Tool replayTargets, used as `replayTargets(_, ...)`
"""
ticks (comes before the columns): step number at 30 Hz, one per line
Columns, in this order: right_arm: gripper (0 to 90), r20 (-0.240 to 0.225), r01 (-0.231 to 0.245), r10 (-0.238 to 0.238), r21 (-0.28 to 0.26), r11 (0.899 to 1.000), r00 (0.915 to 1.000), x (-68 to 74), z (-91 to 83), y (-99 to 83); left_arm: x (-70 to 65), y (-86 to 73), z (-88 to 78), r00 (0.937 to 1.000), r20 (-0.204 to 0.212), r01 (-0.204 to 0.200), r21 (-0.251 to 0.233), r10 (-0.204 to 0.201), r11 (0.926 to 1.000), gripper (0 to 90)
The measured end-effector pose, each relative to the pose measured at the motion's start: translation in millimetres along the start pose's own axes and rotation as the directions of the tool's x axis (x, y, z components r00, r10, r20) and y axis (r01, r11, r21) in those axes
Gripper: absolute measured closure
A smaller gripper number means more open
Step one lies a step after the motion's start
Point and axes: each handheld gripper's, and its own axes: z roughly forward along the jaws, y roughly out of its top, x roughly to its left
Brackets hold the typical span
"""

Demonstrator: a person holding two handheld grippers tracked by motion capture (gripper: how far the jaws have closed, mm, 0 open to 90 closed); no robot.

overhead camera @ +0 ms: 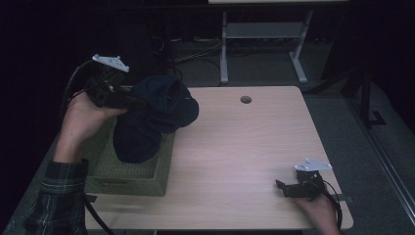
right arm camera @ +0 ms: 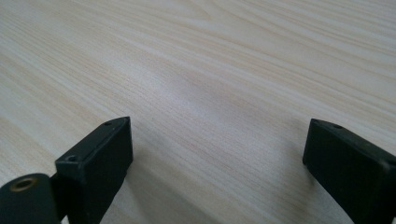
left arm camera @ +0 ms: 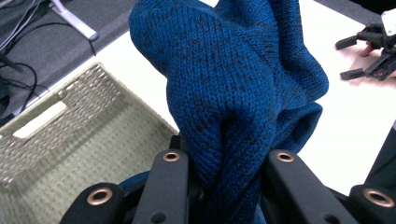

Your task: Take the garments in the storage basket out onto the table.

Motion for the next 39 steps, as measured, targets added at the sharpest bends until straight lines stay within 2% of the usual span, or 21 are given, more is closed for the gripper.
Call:
replayTargets(17,8.0,0.003,0.001,-0.001,0.0,1.0,1.0,-0.1,0.2,0.0,-29.4,32.9,30.8,0.9972,0.05,-0.057,0.011,0.056,0.9983,76.3)
replayTargets(22,7.9,0.003,0.0,0.0,0.0,1.0,1.0,-0.1,0.1,0.0,-40.5,40.5,41.8,0.9948,0.067,-0.078,0.019,0.076,0.9968,76.3)
replayTargets(29,2.6,0.024,-0.021,0.02,0.013,1.0,0.9995,-0.6,1.6,0.9,-56.6,49.8,57.1,0.9911,0.091,-0.1,0.029,0.097,0.9945,76.3)
replayTargets(39,2.6,0.028,-0.024,0.023,0.015,1.0,0.9993,-0.3,1.2,0.7,-77.1,60.5,82.2,0.9853,0.126,-0.121,0.043,0.115,0.9917,76.2)
